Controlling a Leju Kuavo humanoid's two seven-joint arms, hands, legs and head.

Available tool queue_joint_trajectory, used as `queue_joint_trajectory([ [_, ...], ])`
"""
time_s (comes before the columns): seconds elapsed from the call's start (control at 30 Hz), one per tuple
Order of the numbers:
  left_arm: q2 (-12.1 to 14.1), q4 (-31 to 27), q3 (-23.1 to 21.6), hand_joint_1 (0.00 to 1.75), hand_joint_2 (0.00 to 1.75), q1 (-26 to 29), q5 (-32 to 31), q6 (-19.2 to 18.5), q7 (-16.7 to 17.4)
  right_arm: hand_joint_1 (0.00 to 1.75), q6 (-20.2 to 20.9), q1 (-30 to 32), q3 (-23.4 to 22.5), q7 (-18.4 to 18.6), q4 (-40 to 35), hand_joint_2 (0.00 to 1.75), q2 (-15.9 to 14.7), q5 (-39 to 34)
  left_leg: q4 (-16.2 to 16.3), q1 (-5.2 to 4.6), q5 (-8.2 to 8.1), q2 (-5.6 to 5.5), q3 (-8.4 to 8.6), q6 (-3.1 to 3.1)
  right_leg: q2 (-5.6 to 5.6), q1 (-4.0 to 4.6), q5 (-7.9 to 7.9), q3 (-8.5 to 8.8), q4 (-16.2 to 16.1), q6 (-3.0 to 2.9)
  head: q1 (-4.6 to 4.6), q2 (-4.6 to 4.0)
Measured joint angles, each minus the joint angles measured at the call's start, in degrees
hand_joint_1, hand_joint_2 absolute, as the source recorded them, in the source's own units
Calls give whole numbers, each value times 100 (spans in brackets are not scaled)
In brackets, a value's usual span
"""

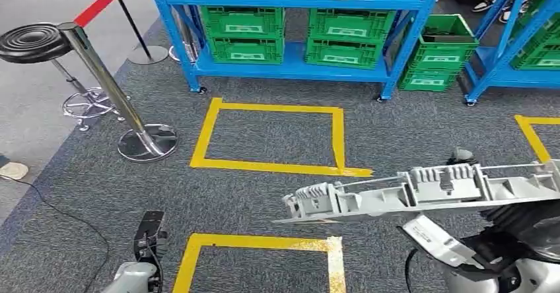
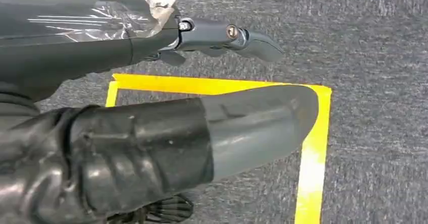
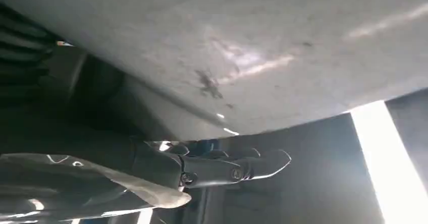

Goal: Take the parts from the cabinet and place them on the table.

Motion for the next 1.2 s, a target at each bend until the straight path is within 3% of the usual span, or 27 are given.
queue_joint_trajectory([
  [0.07, -4, 0, 0, 0, 0, 8, -9, -33, -9, 0, 0, 0, 4, 96, 0, 0, 0, -2, 1, -3, 4, 0, -3, 0, 0, -3, 7, -1, -2, 6, 0, 0],
  [0.13, -11, 0, 0, 0, 0, 13, -9, -103, -44, 0, 0, -5, 11, 122, 0, 0, 2, -52, -18, -34, 47, 6, -16, 116, 10, -32, 90, 18, -98, 90, -6, 0],
  [0.17, -46, 0, 0, 0, 0, 14, -7, -118, -50, 0, 0, -10, 11, 122, -4, 0, 0, -74, -157, 17, 145, 21, 24, 141, 17, -11, 97, 5, -100, 112, -4, 0],
  [0.2, -48, 0, 2, 0, 0, 13, -7, -120, -55, 0, 0, -6, 13, 122, -4, 0, 0, -92, -246, 38, 203, 69, 45, 149, 16, -23, 10, -76, -53, 119, 9, 0],
  [0.23, -79, 0, 2, 0, 0, 8, -7, -135, -61, 0, 0, -30, 13, 118, -4, 0, 0, -105, -274, 50, 236, 73, 31, 179, 21, -23, -206, -180, 187, 128, 9, 0],
  [0.3, -107, 0, 2, 0, 0, 26, -7, -138, -66, 0, 0, -16, 13, 116, 0, 0, 0, -111, -273, 65, 243, 121, -7, 168, 18, -53, -649, -547, 1080, 176, 13, 0],
  [0.33, -120, 0, 2, 0, 0, 42, -7, -138, -66, 0, 0, -14, 13, 116, 4, 0, 0, -118, -267, 69, 248, 162, -25, 156, 17, -77, -790, -725, 1483, 207, 9, 0],
  [0.37, -125, 0, 4, 0, 0, 52, -7, -140, -66, 0, 0, -10, 13, 116, 9, 0, 0, -118, -261, 81, 250, 200, -37, 142, 11, -99, -775, -764, 1575, 232, 7, 0],
  [0.4, -133, 0, 7, 0, 0, 54, -7, -155, -70, 0, 0, -7, 13, 111, 11, 0, 0, -120, -246, 99, 248, 235, -50, 111, 1, -122, -635, -653, 1404, 262, 7, 0],
  [0.43, -140, 0, 7, 0, 0, 53, -7, -168, -72, 0, 0, -9, 13, 107, 11, 0, 0, -127, -215, 128, 233, 270, -66, 71, -20, -148, -429, -437, 1010, 291, 7, 0],
  [0.47, -151, 0, 7, 0, 0, 53, 2, -168, -74, 0, 0, -11, 13, 92, 11, 0, 0, -138, -162, 169, 207, 305, -77, 18, -105, -172, -196, -110, 450, 332, 4, 0],
  [0.5, -153, 0, 9, 0, 0, 51, 2, -168, -81, 0, 0, -19, 13, 76, 11, 0, 0, -140, -82, 185, 167, 338, -89, -52, -293, -184, -158, 152, -31, 399, 15, 0],
  [0.53, -107, 0, 9, 0, 0, 52, 2, -168, -83, 0, 0, -18, 15, 54, 18, 0, 2, -146, -35, 135, 132, 357, -104, -116, -364, -150, -236, 132, -15, 331, 46, 0],
  [0.57, -142, 0, 9, 0, 0, 55, 2, -168, -92, 0, 0, -21, 13, 22, 13, 0, 2, -160, -17, 137, 119, 380, -101, -154, -280, -145, -213, 176, 16, 220, 22, 0],
  [0.67, -142, 0, 11, 0, 0, 51, 2, -166, -101, 0, 0, -9, 9, -72, 13, 0, 11, -212, -29, 167, 160, 509, -91, -243, -125, -136, -161, 90, 46, 78, -13, 0],
  [0.7, -142, 0, 11, 0, 0, 48, 2, -168, -105, 0, 0, -9, 7, -107, 13, 0, 20, -236, 28, 193, 63, 402, -116, -280, -83, -148, -128, 79, 35, 24, -13, 0],
  [0.77, -142, 0, 11, 0, 0, 56, 2, -168, -107, 0, 0, -19, -11, -318, 13, 0, 65, -324, 708, 191, -447, 129, -366, -293, 20, -141, -92, 31, 36, -40, -28, 0],
  [0.83, -142, 0, 11, 0, 0, 71, 2, -168, -107, 0, 0, -11, -89, -734, 15, 0, 153, -541, 1588, 184, -835, 57, -722, -285, 134, -106, -66, -20, 39, -78, -33, 0],
  [0.87, -142, 0, 11, 0, 0, 80, 2, -168, -107, 0, 0, -7, -193, -1180, 33, 0, 234, -849, 1786, 181, -864, 53, -797, -267, 210, -88, -52, -40, 40, -82, -28, 0],
  [0.9, -142, 0, 11, 0, 0, 85, 2, -168, -107, 0, 0, -8, -439, -1977, 81, 0, 410, -1387, 1694, 176, -749, 47, -737, -234, 283, -72, -42, -51, 41, -83, -31, 0],
  [0.97, -144, 0, 11, 0, 0, 80, 0, -168, -107, 0, 0, -15, -960, -3037, 129, 0, 703, -1860, 847, 137, -256, -32, -312, -121, 422, -44, -24, -43, 41, -74, -33, 0],
  [1.0, -144, 0, 11, 0, 0, 76, 0, -168, -107, 0, 0, -27, -1107, -3146, 136, 0, 754, -1889, 339, 116, -31, -200, -71, -47, 476, -41, -18, -43, 40, -67, -28, 0],
  [1.03, -103, 0, 11, 0, 0, 76, 0, -168, -107, 0, 0, -25, -1261, -3172, 155, 0, 817, -1897, 126, 145, -108, -534, 41, 49, 507, -62, -2, -68, 40, -42, 2, 0],
  [1.07, -105, 0, 11, 0, 0, 85, 2, -166, -111, 0, 0, -31, -1339, -3169, 174, 0, 870, -1921, 31, 125, -71, -536, 49, 42, 589, -78, 20, -108, 53, -5, 13, 0],
  [1.1, -120, 0, 11, 0, 0, 82, 2, -168, -114, 0, 0, -12, -1412, -3169, 190, 0, 935, -1936, 29, 91, -85, -480, 38, 38, 633, -119, 54, -154, 43, 47, -57, 0],
  [1.17, -122, 0, 13, 0, 0, 66, 0, -168, -114, 0, 0, -6, -1550, -3169, 205, 0, 1016, -1947, -7, 69, -59, -383, 33, 43, 755, -147, 108, -185, -9, 142, -57, 0],
  [1.2, -142, 0, 18, 0, 0, 51, 0, -168, -116, 0, 0, 1, -1604, -3169, 208, 0, 1032, -1954, -135, 143, 15, -271, 70, 35, 677, -147, 75, -256, 41, 151, -55, 0],
])
